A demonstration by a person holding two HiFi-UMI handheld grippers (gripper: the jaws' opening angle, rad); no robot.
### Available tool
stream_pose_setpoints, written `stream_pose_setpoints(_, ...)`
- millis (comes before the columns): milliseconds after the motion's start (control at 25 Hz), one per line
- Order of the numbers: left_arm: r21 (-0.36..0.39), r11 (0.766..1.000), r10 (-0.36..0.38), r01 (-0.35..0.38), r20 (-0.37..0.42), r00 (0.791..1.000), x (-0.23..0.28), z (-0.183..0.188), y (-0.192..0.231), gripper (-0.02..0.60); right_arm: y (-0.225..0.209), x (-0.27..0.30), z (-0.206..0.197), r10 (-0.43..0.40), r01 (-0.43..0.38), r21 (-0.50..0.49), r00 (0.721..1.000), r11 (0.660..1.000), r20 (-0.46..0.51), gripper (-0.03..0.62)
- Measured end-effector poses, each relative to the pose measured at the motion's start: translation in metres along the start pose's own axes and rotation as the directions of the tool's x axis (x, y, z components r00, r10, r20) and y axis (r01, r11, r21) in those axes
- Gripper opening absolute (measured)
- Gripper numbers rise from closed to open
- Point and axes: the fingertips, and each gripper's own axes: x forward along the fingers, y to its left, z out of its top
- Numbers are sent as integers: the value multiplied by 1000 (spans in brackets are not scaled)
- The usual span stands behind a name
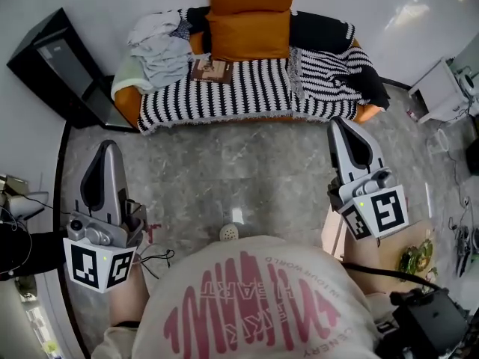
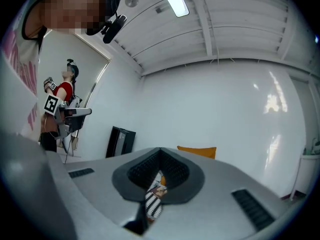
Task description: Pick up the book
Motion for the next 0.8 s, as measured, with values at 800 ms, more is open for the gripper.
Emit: stream_pose_setpoints(800, -18, 1000, -23, 22, -40, 999, 64, -42, 48, 6, -18, 96, -18, 23, -23, -9, 1000, 1000, -18, 6)
